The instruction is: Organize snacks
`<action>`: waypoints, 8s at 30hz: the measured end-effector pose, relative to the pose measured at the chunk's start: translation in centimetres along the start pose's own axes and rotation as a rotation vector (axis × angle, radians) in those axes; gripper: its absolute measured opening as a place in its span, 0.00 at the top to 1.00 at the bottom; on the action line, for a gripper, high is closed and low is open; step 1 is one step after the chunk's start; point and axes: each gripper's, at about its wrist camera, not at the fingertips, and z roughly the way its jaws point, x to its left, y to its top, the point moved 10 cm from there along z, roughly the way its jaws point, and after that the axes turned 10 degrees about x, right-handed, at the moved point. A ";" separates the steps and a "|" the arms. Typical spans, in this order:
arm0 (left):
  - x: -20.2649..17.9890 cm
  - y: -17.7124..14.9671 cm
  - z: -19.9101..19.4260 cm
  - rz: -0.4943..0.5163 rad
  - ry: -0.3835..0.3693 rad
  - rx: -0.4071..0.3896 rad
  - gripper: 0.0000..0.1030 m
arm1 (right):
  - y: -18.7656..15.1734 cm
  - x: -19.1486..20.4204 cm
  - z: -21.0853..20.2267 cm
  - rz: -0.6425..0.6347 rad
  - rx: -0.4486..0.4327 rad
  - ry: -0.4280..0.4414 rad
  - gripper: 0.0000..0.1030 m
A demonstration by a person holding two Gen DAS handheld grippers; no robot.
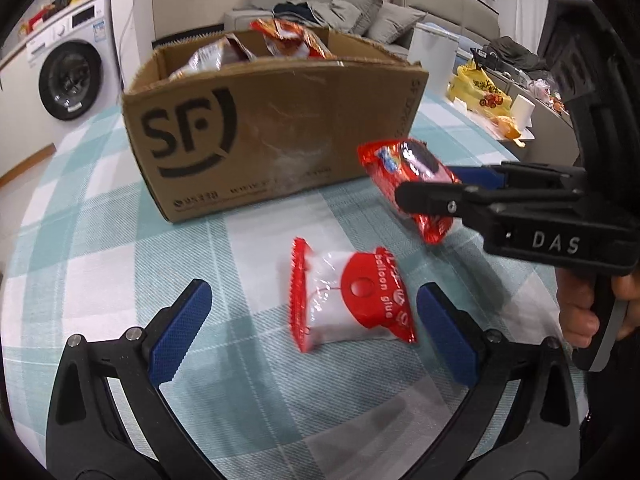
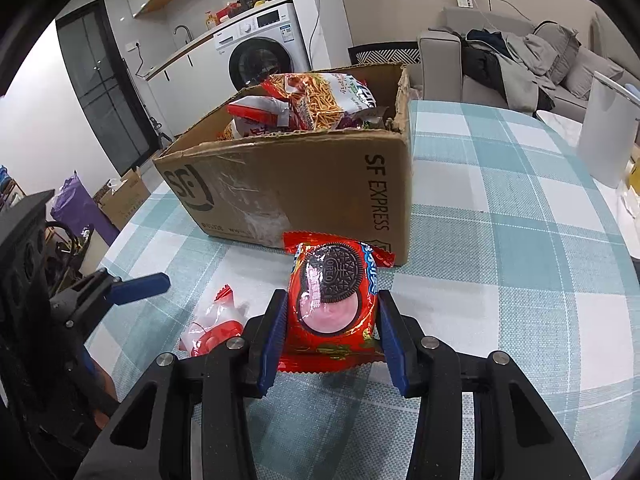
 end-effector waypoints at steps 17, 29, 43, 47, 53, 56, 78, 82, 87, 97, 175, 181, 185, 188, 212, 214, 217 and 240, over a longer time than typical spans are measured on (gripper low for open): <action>-2.4 -0.8 1.5 0.045 -0.078 0.032 0.57 | -0.1 0.2 -0.1 -0.007 -0.002 -0.004 0.57; -1.2 -0.2 0.0 0.018 -0.072 -0.009 0.57 | 0.1 0.7 -0.9 -0.020 -0.025 0.003 0.57; 1.7 1.7 -4.2 -0.036 -0.043 -0.119 0.57 | 1.1 2.0 -4.0 -0.053 -0.108 0.016 0.57; 2.8 2.3 -5.6 -0.066 -0.028 -0.148 0.57 | 1.4 2.6 -5.3 -0.068 -0.150 0.030 0.57; 4.7 2.7 -8.0 -0.094 -0.007 -0.194 0.57 | 1.8 3.4 -6.6 -0.075 -0.193 0.047 0.57; 5.5 2.8 -9.2 -0.108 -0.003 -0.216 0.57 | 2.0 3.6 -7.3 -0.074 -0.213 0.051 0.57; 6.8 8.1 -11.0 -0.158 0.031 -0.280 0.57 | 5.4 2.0 -9.4 0.011 -0.288 0.039 0.57; 7.1 9.2 -11.2 -0.166 0.026 -0.289 0.57 | 6.1 2.2 -9.3 0.015 -0.291 0.045 0.57; 7.7 10.7 -11.4 -0.179 0.027 -0.299 0.57 | 7.5 2.2 -8.9 0.015 -0.293 0.039 0.57; 8.4 12.5 -9.6 -0.184 0.041 -0.287 0.57 | 9.2 1.9 -7.1 0.025 -0.280 0.020 0.57; 11.0 4.2 -10.8 -0.182 0.141 -0.392 0.01 | 3.3 2.9 -8.4 -0.069 -0.415 0.032 0.00; 10.6 3.3 -11.0 -0.179 0.156 -0.419 0.01 | 2.3 3.0 -8.2 -0.092 -0.429 -0.001 0.00; 10.5 2.8 -11.1 -0.179 0.159 -0.436 0.01 | 1.9 2.8 -8.3 -0.091 -0.444 -0.006 0.00; 10.5 2.5 -11.2 -0.175 0.162 -0.451 0.01 | 1.9 2.8 -8.5 -0.097 -0.460 -0.017 0.00; 9.7 2.3 -10.9 -0.133 0.173 -0.461 0.01 | 1.4 2.4 -8.7 -0.090 -0.502 -0.034 0.00; 9.6 2.3 -10.9 -0.131 0.171 -0.459 0.01 | 1.4 2.3 -8.6 -0.089 -0.498 -0.035 0.00; 9.6 2.3 -10.7 -0.134 0.172 -0.454 0.01 | 1.5 2.3 -8.6 -0.087 -0.496 -0.034 0.00; 9.8 2.3 -10.5 -0.136 0.171 -0.453 0.01 | 1.5 2.3 -8.2 -0.084 -0.490 -0.025 0.00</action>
